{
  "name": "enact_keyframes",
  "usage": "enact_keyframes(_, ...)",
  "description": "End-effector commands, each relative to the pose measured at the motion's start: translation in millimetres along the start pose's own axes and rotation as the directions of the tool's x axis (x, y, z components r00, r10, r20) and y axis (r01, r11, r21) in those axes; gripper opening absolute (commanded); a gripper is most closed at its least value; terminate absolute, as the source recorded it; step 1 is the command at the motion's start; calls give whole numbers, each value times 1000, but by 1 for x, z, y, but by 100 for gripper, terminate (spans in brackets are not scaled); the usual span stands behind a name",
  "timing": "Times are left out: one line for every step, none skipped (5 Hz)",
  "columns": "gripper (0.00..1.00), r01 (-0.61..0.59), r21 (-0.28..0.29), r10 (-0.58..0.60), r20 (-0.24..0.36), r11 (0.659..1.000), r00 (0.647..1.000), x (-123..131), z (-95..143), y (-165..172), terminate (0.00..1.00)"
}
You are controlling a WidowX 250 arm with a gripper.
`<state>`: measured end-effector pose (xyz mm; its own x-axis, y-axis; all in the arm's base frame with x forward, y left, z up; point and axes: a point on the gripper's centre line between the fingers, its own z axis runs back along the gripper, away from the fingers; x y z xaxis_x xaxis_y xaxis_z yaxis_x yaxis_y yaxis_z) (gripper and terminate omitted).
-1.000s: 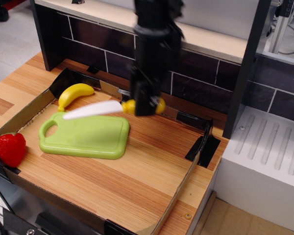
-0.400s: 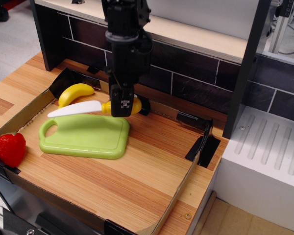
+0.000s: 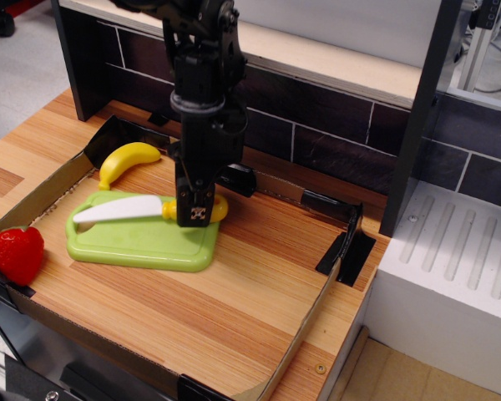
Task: Put knife on cutting board
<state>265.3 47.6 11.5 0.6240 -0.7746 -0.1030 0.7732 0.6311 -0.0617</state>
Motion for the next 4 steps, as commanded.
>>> enact_keyframes(100, -62, -58, 66, 60, 996, 996, -4, 27, 4, 0)
enact_keyframes(100, -104, -94, 112, 90, 990, 990, -3, 46, 4, 0)
enact_keyframes(100, -342, -61, 348, 173, 938, 921, 3, 82, 9, 0)
enact_keyframes(100, -561, -17, 531, 349, 828, 772, 2, 103, 10, 0)
